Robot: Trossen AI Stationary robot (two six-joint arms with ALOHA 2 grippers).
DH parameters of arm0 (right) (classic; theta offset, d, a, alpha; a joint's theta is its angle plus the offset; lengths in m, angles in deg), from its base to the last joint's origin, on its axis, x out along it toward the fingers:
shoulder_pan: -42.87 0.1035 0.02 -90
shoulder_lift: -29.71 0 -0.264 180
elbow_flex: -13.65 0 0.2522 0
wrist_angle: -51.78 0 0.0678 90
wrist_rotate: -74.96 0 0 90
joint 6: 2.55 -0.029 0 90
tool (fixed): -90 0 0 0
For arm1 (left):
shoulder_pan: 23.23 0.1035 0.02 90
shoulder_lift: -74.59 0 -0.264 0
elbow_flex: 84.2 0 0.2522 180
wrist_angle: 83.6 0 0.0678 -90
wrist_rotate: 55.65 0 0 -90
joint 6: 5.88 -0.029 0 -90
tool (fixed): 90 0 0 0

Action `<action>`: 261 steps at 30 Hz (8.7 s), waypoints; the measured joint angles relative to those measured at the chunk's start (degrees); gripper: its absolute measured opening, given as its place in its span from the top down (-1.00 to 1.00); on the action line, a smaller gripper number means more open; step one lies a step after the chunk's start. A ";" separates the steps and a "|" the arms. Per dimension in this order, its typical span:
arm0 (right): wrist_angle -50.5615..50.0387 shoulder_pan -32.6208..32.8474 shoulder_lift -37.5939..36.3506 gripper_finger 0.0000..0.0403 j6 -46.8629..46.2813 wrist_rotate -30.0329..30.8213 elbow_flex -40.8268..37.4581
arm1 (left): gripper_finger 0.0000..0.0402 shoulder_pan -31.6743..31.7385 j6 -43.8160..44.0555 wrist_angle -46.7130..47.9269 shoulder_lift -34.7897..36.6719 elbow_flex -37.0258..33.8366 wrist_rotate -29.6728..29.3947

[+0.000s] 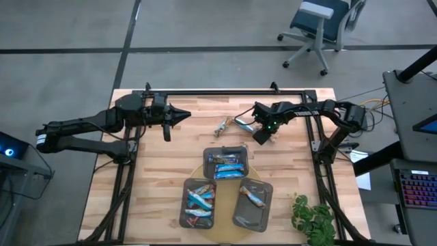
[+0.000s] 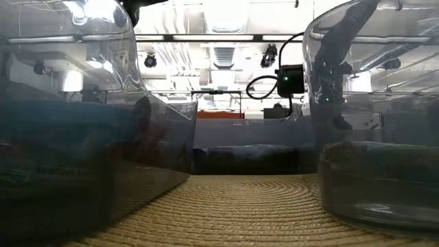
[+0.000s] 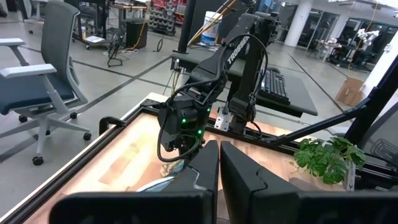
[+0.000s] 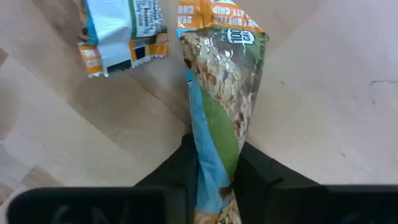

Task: Pick and place Granola Bars by type
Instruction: Put the yellow granola bar into the bottom right black bin, then put the top left yellow granola bar into the bottom right black bin

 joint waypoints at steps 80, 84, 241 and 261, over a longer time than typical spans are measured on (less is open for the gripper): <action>-11.60 51.14 1.02 0.81 -25.88 -5.81 25.24 | 1.00 0.00 0.55 0.00 0.00 0.00 0.24; -9.89 51.69 2.59 0.81 -25.47 -6.75 25.24 | 1.00 -0.02 0.55 0.02 0.00 0.00 0.24; -19.75 41.05 -27.76 0.96 -15.01 21.44 23.32 | -0.11 8.74 6.07 45.96 -72.97 57.23 -4.22; -20.45 41.09 -27.76 0.96 -15.77 21.44 23.32 | -0.11 7.98 10.73 43.49 -80.72 57.13 -4.97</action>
